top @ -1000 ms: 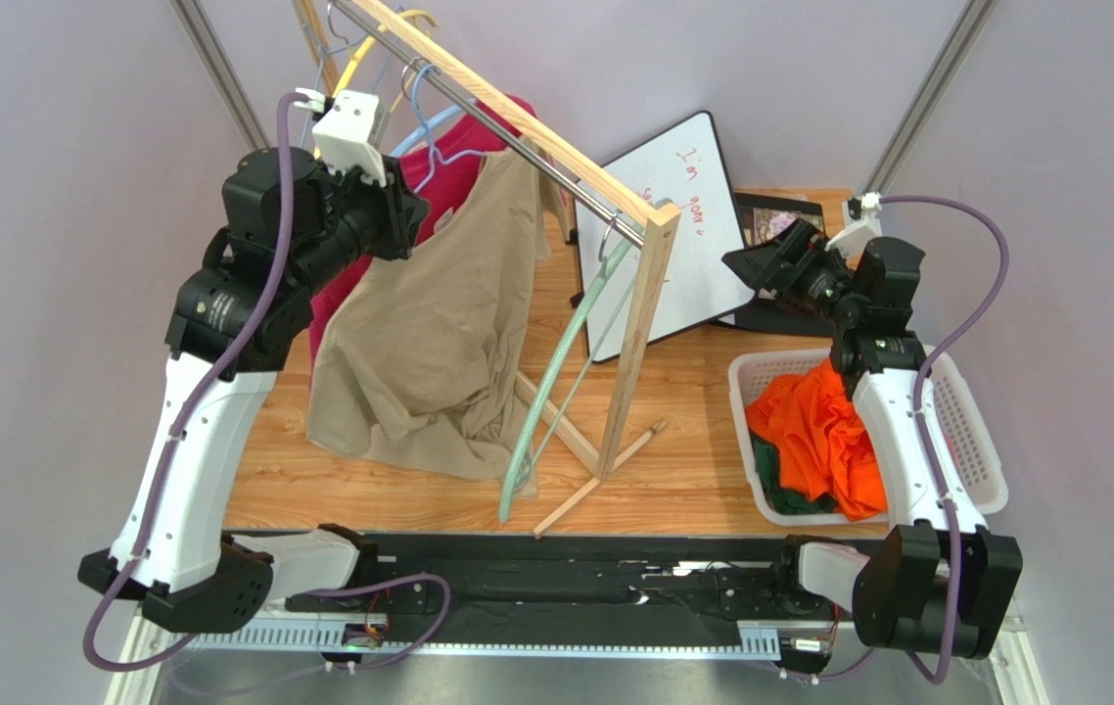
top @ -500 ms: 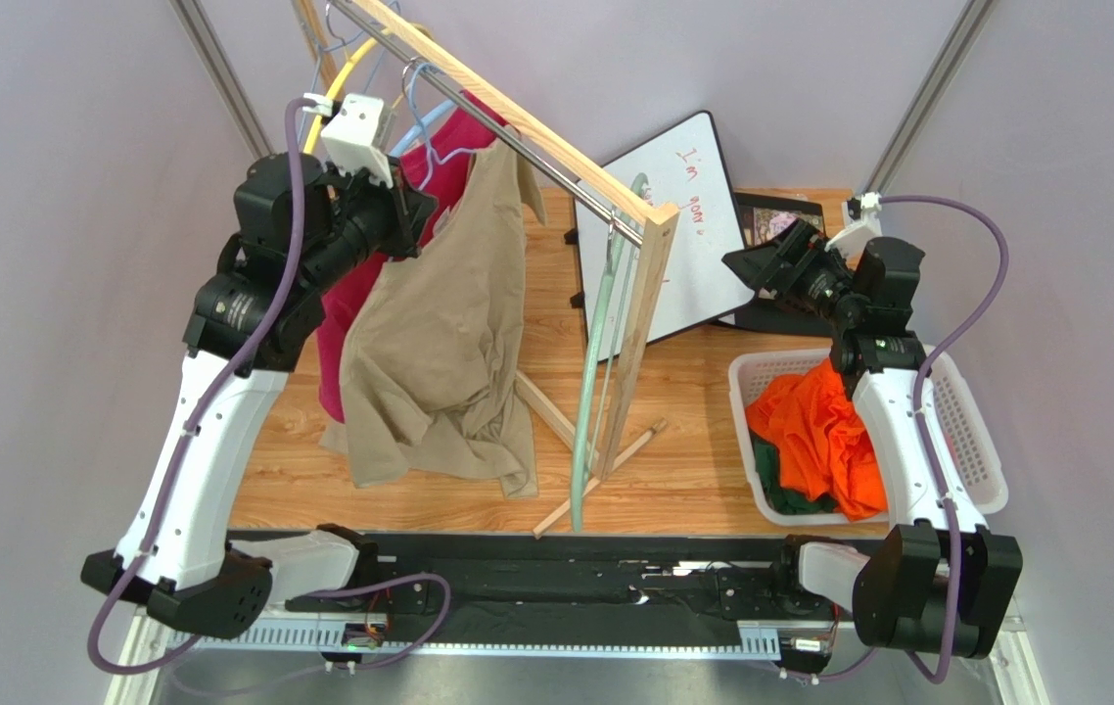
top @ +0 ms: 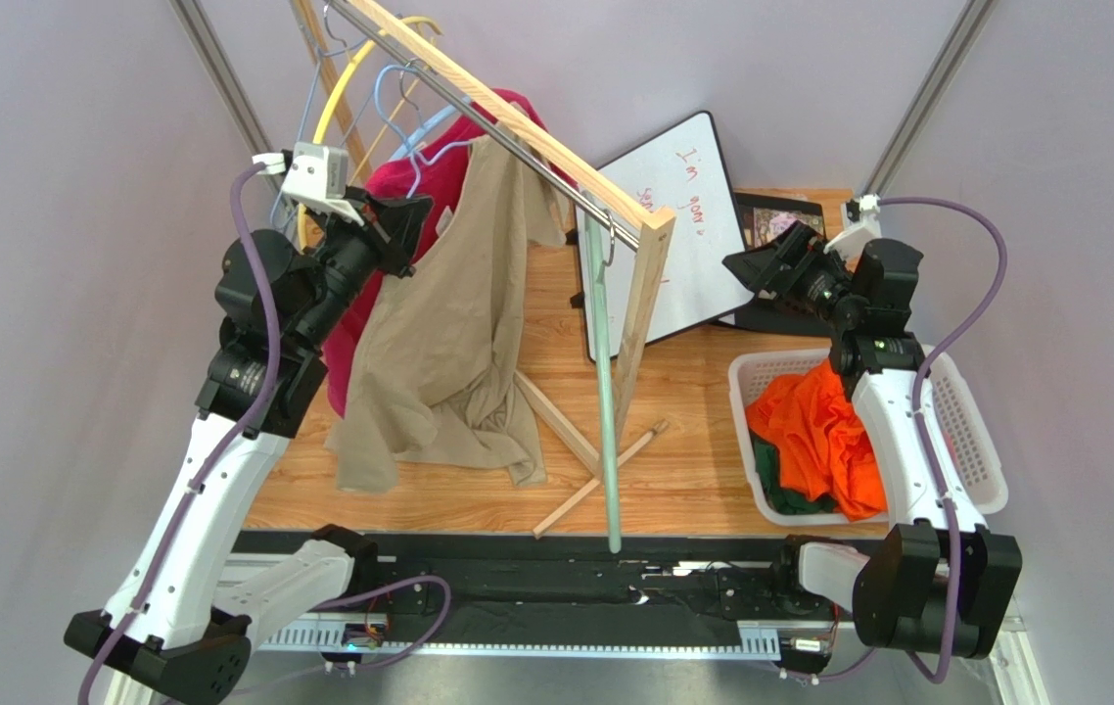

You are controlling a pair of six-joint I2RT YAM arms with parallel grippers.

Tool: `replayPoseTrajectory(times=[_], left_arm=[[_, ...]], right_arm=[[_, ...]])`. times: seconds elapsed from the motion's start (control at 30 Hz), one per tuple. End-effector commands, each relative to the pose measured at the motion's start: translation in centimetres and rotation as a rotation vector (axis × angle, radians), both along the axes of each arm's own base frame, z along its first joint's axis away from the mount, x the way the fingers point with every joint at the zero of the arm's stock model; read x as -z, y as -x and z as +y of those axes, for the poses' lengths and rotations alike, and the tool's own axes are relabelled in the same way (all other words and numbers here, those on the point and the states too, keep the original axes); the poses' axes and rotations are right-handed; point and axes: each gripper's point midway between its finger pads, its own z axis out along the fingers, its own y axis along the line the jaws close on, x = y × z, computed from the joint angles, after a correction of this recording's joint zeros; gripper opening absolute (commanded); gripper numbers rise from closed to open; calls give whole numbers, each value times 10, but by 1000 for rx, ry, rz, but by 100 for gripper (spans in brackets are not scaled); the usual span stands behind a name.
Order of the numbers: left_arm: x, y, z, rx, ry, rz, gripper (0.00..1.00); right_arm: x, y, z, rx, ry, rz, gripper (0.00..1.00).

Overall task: Remove the t-shirt from the hanger
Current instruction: Grab a hanger with a tshirt on it with the left arm, then remove the tshirt from the hanger

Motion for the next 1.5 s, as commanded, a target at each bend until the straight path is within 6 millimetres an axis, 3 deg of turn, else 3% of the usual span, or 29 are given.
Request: replayPoseTrajectory(times=[0.0,0.17,0.3,0.47,0.7,0.97,1.17,1.47], left_arm=[[-54,13,10,-14,169,-233,0],[-66,28,5,49,198,-306,0],[-60,48,2,102,159,-307,0],[-31,66,-11,213,182,-207,0],[23,69,-36,348,215,-12,0],[84,53,-37,299,204,179,0],[121,49,-47,337,194,291,0],[129,58,-45,344,184,293,0]], right_arm=[[-9,2,-1,7,27,-44,86],[-8,1,-1,7,26,-43,86],[-4,1,0,5,26,-35,86],[-3,-2,5,-7,25,-37,86],[-5,-2,29,-60,48,-44,85],[6,0,71,-178,7,-43,80],[18,7,114,-282,30,-41,74],[14,34,173,-477,-31,-96,65]])
